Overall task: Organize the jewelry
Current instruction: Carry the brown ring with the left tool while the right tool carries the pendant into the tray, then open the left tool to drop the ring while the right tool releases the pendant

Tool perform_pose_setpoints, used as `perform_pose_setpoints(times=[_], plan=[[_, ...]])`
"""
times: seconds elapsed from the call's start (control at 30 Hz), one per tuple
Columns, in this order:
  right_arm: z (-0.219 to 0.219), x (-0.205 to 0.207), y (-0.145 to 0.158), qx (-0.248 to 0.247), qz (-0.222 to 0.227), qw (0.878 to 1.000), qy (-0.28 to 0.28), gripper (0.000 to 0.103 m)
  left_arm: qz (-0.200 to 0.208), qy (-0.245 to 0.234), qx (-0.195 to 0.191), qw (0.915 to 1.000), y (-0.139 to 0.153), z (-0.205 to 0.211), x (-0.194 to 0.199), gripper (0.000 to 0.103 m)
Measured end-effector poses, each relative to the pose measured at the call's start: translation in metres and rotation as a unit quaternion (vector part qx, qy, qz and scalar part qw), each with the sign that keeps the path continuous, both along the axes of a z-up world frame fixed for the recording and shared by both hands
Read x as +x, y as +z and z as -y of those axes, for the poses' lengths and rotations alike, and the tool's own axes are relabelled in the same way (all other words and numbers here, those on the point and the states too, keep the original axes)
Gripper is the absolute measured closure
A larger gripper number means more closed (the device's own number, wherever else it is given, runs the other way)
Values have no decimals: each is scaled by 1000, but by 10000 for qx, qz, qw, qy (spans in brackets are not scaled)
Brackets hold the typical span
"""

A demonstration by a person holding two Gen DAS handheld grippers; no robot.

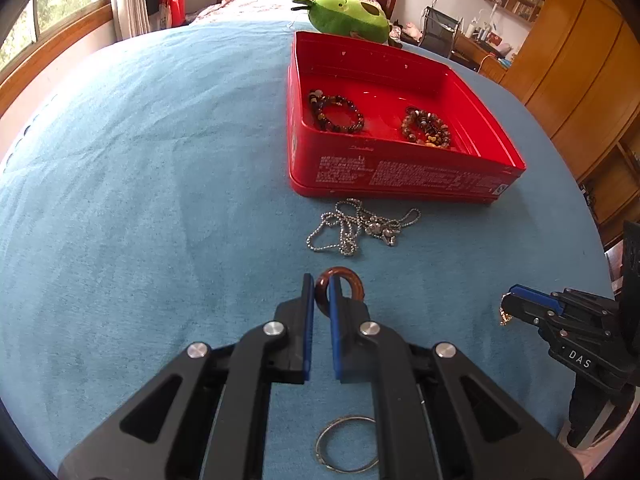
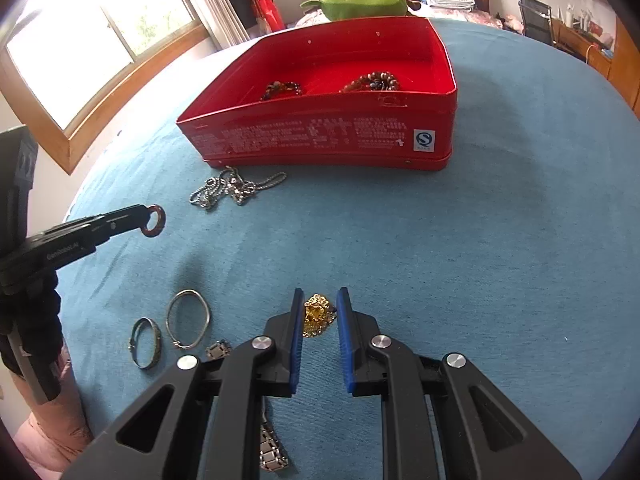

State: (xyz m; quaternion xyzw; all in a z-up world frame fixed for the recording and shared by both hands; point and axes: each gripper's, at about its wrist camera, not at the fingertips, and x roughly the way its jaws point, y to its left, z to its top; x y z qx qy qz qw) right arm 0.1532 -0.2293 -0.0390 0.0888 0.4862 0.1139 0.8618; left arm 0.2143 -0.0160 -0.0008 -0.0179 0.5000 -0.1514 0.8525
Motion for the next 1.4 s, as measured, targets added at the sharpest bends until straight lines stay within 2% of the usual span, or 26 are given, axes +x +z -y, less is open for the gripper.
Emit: perform_pose_setpoints(times=[0.33,0.53,0.67,0.9,1.13,1.4], plan=[[12,9,43,87,345,9994,21,87,243,-189,-25,9995,38,13,-1,97],[22,44,78,210,591,9980,-64,87,420,-294,-155,9986,67,27,18,97],[22,76,87,266,662,9974,-119,87,483,-210,-244,9983,77,36,45,97],[26,138,71,159,619,9974,-323,87,414,-76,-263,9988,62,54,102,97],[26,200,41,72,265,9989,-379,87,137,-74,-179,9997,35,74,152,97],[20,231,20,-76,-17,9991,-426,87,-169,-24,-13,9999,9,86,187,97]])
